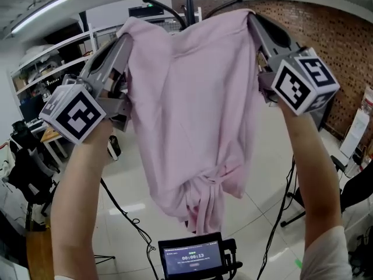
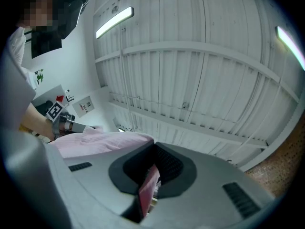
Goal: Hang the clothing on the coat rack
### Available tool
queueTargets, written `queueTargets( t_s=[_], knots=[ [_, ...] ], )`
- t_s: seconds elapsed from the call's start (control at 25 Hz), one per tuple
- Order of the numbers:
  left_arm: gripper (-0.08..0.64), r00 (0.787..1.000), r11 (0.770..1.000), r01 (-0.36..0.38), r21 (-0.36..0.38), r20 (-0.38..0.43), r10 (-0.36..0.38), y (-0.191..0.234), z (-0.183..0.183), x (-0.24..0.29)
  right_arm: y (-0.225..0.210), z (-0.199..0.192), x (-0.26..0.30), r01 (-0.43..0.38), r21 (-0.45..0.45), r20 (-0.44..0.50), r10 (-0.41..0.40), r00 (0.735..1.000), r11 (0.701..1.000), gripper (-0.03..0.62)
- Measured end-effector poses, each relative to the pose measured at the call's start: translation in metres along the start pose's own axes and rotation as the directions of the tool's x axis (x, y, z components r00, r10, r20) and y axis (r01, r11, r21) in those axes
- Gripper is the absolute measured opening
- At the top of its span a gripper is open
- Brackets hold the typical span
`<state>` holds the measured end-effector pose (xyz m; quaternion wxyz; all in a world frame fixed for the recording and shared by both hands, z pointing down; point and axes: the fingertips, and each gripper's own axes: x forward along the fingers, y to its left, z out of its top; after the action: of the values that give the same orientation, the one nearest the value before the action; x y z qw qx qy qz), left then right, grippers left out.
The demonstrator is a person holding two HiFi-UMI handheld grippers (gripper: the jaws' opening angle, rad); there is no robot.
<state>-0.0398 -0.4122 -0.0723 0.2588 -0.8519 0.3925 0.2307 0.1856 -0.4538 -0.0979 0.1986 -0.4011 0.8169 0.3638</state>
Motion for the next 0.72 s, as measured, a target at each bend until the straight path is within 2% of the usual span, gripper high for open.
queueTargets(
  t_s=[0.2, 0.44, 0.72],
  knots=[
    [0.012, 0.997, 0.996, -0.057, 0.069, -0.048, 0.061, 0.028, -0.007, 0.025, -0.022, -0.009, 0.026, -0.002, -0.007, -0.016, 0.002, 1.0, 1.0, 0.009],
    [0.012, 0.98, 0.981, -0.128, 0.142, -0.131, 0.147, 0.065, -0.029, 0.048, -0.045, -0.036, 0.054, 0.039, -0.024, -0.081, -0.041, 0.996, 0.999, 0.009],
    [0.012, 0.958, 0.965, -0.133, 0.225, -0.22, 0.183, 0.081, -0.062, 0.066, -0.064, -0.084, 0.069, 0.069, -0.033, -0.18, -0.074, 0.981, 0.997, 0.009]
  ],
)
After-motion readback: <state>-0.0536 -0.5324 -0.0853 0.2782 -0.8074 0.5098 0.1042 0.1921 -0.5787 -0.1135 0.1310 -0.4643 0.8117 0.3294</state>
